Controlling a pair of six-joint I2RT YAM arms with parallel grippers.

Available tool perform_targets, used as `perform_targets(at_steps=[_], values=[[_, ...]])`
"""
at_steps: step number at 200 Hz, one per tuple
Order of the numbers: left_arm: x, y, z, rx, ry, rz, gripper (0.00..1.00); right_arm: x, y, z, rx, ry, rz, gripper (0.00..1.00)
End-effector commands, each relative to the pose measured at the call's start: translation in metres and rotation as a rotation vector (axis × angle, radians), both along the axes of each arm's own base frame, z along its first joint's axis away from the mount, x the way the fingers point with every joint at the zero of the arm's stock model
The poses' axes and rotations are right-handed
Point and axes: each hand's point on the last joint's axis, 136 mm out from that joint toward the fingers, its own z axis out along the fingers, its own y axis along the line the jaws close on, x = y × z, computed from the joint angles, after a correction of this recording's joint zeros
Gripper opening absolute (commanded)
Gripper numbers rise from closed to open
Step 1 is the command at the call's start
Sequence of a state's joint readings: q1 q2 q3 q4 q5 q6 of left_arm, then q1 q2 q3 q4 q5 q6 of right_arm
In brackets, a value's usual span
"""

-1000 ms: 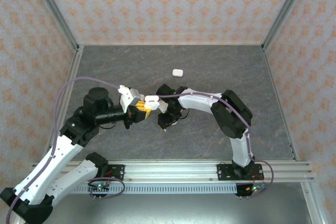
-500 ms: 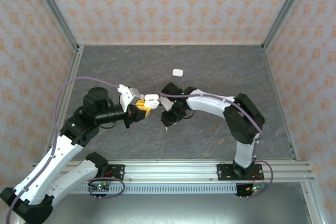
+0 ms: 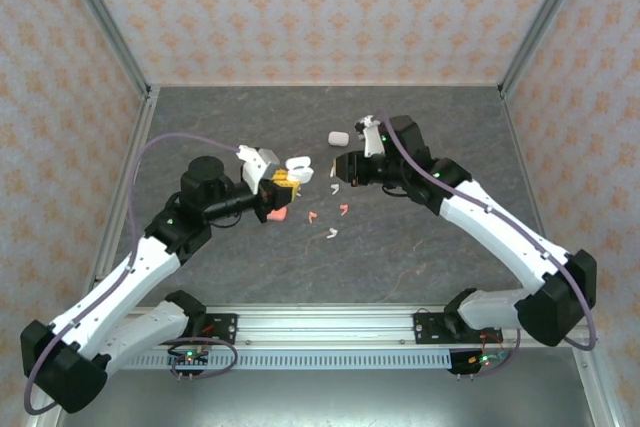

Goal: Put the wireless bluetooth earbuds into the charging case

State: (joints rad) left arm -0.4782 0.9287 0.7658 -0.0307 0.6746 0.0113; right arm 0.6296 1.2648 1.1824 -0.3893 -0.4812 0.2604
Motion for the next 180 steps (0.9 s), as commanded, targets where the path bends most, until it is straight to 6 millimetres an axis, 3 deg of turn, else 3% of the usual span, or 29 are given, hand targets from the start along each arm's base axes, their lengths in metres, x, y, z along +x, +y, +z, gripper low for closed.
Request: perform_targets(at_steps=[1, 30, 58, 129, 180], values=[[0.010, -0.011, 0.031, -0.067, -0.097, -0.022, 0.00, 0.006, -0.001, 0.058, 0.100, -0.137, -0.042, 0.22], [0.018, -0.020, 0.032, -0.073, -0.097, -0.043, 0.00, -0.001, 0.007, 0.091, 0.144, -0.247, -0.023, 0.22], [0.022, -0.026, 0.032, -0.074, -0.095, -0.055, 0.00, -0.007, 0.021, 0.102, 0.154, -0.301, 0.008, 0.22], [0.022, -0.029, 0.031, -0.075, -0.083, -0.056, 0.00, -0.009, 0.046, 0.085, 0.100, -0.303, 0.065, 0.22], [0.022, -0.029, 0.031, -0.073, -0.080, -0.054, 0.00, -0.011, 0.052, 0.069, 0.071, -0.272, 0.089, 0.22]])
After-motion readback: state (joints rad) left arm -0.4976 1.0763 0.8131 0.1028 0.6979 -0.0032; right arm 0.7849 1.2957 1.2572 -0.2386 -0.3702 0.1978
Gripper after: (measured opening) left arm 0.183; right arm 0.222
